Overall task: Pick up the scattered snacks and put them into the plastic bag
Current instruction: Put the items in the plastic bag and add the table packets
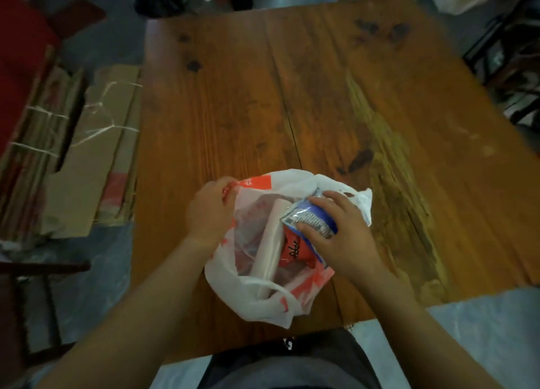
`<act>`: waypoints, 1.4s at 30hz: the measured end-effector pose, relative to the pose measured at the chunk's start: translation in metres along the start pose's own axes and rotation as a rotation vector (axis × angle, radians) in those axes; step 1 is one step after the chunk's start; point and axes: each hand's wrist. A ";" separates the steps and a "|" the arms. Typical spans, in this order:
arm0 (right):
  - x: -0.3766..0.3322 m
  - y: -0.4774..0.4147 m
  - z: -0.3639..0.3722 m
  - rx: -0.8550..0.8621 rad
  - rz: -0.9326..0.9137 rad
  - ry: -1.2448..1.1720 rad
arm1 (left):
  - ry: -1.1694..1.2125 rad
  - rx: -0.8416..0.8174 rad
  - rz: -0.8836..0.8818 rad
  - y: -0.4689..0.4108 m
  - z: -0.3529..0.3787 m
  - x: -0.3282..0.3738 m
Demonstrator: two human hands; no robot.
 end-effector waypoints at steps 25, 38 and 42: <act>-0.047 0.015 0.064 -0.216 0.061 0.179 | 0.077 -0.180 -0.059 0.030 -0.009 -0.038; -0.001 0.113 -0.009 -0.026 0.123 0.204 | -0.177 -0.241 0.270 0.118 -0.015 0.060; 0.036 0.177 -0.041 0.050 0.248 0.188 | -0.291 -0.254 0.484 0.161 0.017 0.112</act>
Point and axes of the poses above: each hand's wrist, its own y-axis away from the middle knuckle, its own z-axis out of the palm, x = y × z, and after that the axes turned 4 degrees about -x, right-handed
